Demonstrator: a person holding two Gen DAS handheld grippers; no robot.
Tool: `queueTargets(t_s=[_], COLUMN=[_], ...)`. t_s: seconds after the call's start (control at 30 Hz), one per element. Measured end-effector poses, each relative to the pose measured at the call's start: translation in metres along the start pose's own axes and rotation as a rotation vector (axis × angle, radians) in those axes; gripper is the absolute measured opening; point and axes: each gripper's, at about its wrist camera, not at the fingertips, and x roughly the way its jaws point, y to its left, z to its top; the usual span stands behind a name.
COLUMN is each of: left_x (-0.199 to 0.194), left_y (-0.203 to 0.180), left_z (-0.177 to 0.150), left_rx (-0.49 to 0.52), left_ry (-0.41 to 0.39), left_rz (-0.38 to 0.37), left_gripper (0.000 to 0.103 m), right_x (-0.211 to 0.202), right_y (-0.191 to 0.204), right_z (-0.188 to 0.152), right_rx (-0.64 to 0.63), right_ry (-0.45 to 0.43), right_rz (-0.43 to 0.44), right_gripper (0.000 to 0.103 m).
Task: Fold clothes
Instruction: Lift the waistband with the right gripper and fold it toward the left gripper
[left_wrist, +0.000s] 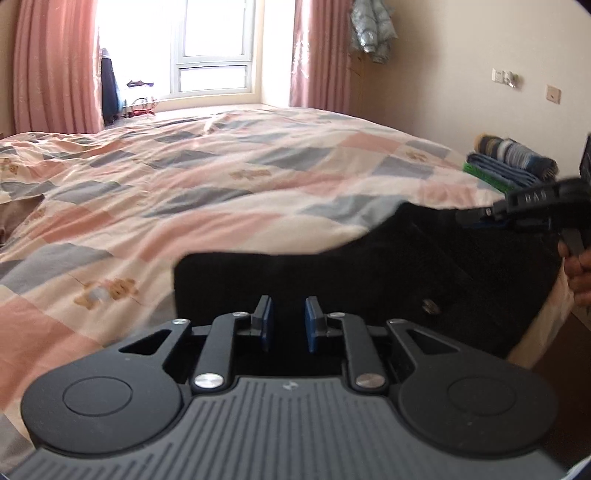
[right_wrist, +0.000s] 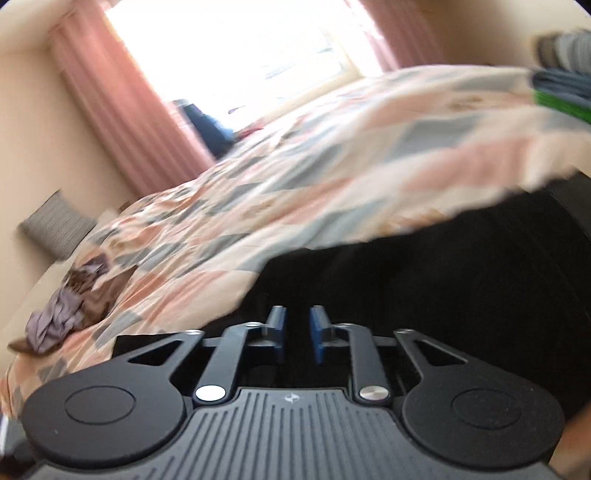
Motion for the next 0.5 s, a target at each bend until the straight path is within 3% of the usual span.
queueTargets(t_s=[0.1, 0.2, 0.23, 0.37, 0.5], left_x=[0.013, 0.034, 0.043, 0.077, 0.066], left_y=[0.018, 0.037, 0.044, 0.06, 0.061], left_z=[0.01, 0.014, 0.014, 0.007, 0.009], left_rx=[-0.025, -0.074, -0.097, -0.158, -0.159], left_ry=[0.001, 0.026, 0.041, 0.107, 0.095], left_rz=[0.01, -0.016, -0.031, -0.056, -0.049], left_gripper=[0.015, 0.015, 0.015, 0.014, 0.015], right_x=[0.024, 0.039, 0.041, 0.057, 0.059], right_y=[0.018, 0.015, 0.008, -0.034, -0.05], right_z=[0.004, -0.001, -0.004, -0.01, -0.008], right_rx=[-0.085, -0.136, -0.132, 0.089, 0.204], right_ry=[0.031, 0.093, 0.113, 0.185, 0.198], right_rz=[0.057, 0.058, 0.038, 0.048, 0.097], right_gripper=[0.018, 0.014, 0.001, 0.0, 0.0])
